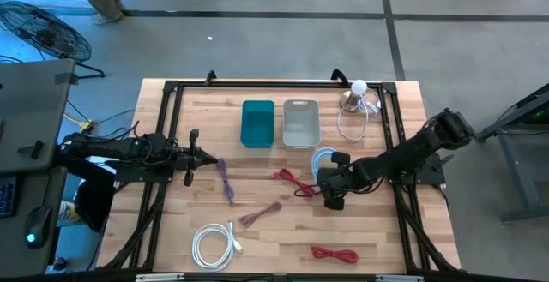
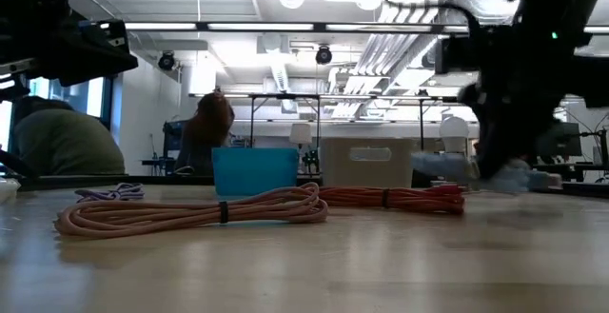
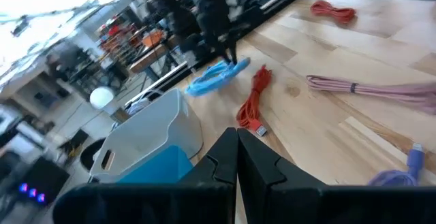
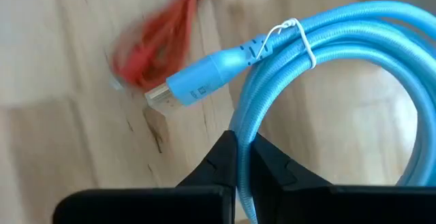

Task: Pick & Place USB Port
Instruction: Put the blue HDMI cable into the blue bin

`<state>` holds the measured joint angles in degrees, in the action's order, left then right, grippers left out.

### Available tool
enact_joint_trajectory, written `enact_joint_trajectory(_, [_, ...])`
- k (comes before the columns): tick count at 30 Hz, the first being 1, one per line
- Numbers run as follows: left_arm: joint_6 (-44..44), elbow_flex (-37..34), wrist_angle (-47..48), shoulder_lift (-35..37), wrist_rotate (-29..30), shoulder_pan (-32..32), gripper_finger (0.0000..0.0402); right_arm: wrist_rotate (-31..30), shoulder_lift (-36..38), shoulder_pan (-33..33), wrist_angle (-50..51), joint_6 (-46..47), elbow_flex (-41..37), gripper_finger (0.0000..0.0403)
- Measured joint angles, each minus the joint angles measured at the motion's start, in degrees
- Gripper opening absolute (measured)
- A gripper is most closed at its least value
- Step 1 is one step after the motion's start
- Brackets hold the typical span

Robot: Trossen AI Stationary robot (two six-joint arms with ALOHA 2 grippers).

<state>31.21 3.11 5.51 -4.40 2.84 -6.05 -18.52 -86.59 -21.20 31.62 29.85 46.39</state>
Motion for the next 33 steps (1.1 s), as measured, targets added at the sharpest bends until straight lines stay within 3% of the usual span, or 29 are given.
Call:
enact_joint_trajectory(3, [-3.3,-0.1,-1.7,0.0,4.0,0.0,0.0001,-1.3,4.7,-0.3,-3.0,-2.6,0.0,0.0010])
enact_joint_trajectory(7, [-3.4,-0.3,-3.1,-0.1,3.9,0.0,0.0005,-5.4,12.4,-1.1,-8.5,-7.8,0.0,0.0010])
enact_joint_trajectory(12, [-5.3,-0.4,-9.8,-2.8,1.4,0.0,0.0055,-7.3,18.6,-2.2,-16.5,-16.2,0.0,0.0010])
enact_joint_trajectory(23, [-11.0,0.4,-30.2,-17.6,0.7,0.0,0.0236,-0.1,16.6,-0.9,-31.5,-32.5,0.0,0.0010])
enact_joint_trajectory(27, [-12.0,5.4,-32.3,-24.7,-1.3,0.0,0.0262,3.0,16.6,0.6,-34.7,-35.8,0.0,0.0010])
enact_joint_trajectory(33, [-10.1,15.4,-29.7,-37.9,-4.9,0.0,0.0266,7.2,16.6,2.6,-35.5,-36.3,0.0,0.0010])
